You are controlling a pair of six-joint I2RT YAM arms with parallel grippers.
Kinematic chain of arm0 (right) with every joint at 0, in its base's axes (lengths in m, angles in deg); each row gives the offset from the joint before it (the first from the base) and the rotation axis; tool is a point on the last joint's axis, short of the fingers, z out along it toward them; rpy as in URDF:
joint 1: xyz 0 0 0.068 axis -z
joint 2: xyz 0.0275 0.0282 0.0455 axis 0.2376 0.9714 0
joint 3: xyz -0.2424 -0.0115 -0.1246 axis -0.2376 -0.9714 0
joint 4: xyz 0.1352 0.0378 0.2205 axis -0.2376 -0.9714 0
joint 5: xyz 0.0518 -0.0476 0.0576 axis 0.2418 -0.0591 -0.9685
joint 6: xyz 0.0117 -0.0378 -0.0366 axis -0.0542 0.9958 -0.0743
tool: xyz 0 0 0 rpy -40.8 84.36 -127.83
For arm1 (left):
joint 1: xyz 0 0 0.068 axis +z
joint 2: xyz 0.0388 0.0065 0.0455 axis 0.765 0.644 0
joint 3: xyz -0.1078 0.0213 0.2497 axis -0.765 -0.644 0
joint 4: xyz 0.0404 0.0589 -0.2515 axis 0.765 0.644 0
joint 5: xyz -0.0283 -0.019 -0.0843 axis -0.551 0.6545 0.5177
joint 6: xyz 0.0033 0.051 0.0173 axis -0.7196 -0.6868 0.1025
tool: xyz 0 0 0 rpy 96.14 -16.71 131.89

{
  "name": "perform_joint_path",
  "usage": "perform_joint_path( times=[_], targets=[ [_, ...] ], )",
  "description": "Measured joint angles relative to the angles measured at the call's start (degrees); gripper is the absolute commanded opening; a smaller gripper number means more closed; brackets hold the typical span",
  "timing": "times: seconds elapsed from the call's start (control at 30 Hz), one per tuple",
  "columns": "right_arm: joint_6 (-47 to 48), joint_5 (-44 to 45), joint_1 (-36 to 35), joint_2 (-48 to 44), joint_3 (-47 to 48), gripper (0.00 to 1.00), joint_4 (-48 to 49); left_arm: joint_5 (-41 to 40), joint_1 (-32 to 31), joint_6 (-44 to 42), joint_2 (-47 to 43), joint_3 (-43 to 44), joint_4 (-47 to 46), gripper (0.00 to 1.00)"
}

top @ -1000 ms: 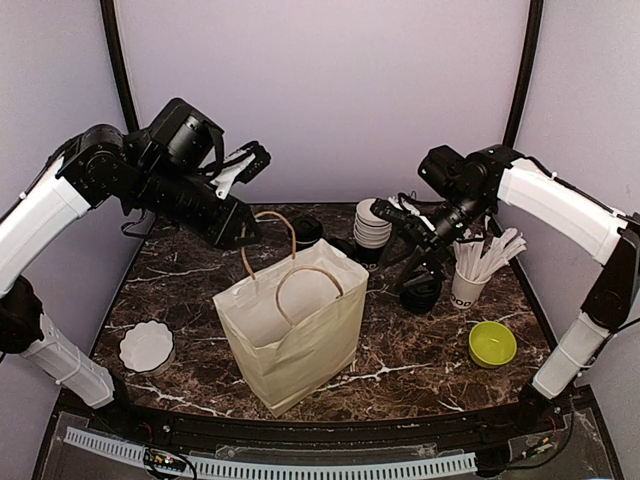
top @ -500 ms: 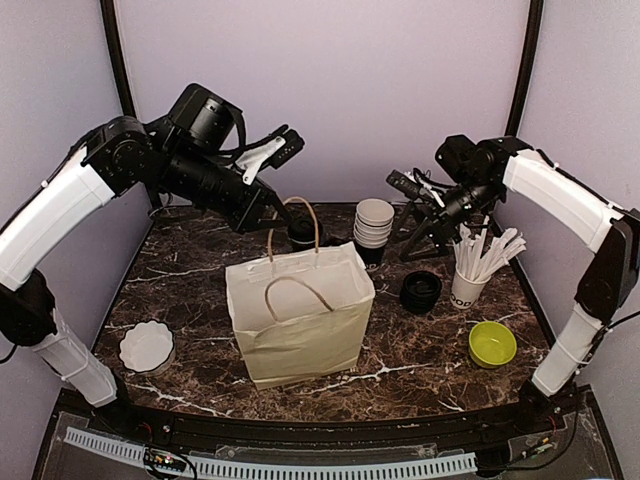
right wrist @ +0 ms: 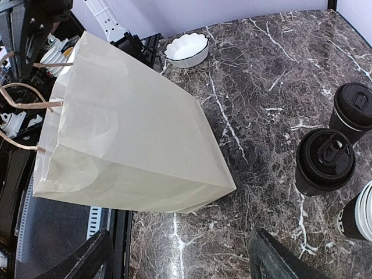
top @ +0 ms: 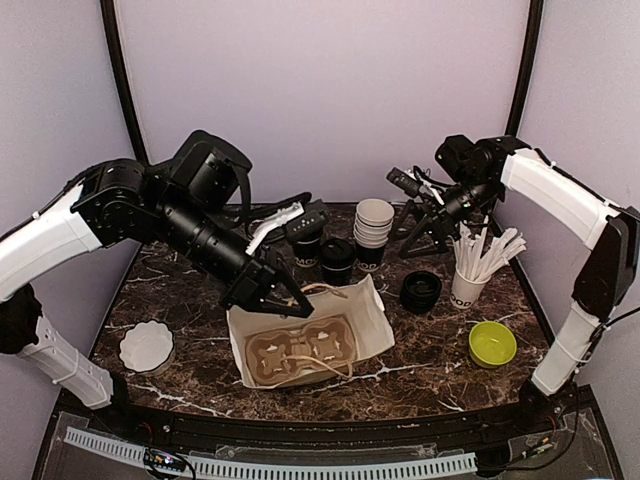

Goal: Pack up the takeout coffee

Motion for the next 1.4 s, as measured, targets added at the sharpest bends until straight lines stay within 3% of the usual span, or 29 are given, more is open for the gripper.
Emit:
perform_joint_path(
  times=[0.47, 0.6, 0.8, 1.0, 1.4],
  targets=[
    [4.1, -0.4, 0.0, -0.1, -3.9, 0.81, -2.3, -0.8, -10.6, 6.4, -3.0, -11.1, -6.2, 0.0],
    [4.7, -1.0, 0.0, -0.1, -3.9, 0.8, -2.5, -2.1, -11.5, 7.1, -1.4, -10.7, -6.4, 0.0],
    [0.1, -0.3, 0.0, -0.2, -1.2, 0.8, 0.8, -9.9, -11.8, 5.6, 1.6, -1.8, -3.1, 0.0],
    [-10.7, 5.8, 0.0, -2.0, -0.7, 0.78, 11.5, -22.1, -9.2, 2.6, 1.7, 5.4, 0.1, 0.01],
    [-20.0, 22.2, 0.0, 1.6, 3.4, 0.7, 20.3, -39.8, 3.0, -6.2, 1.4, 3.4, 2.8, 0.03]
  ],
)
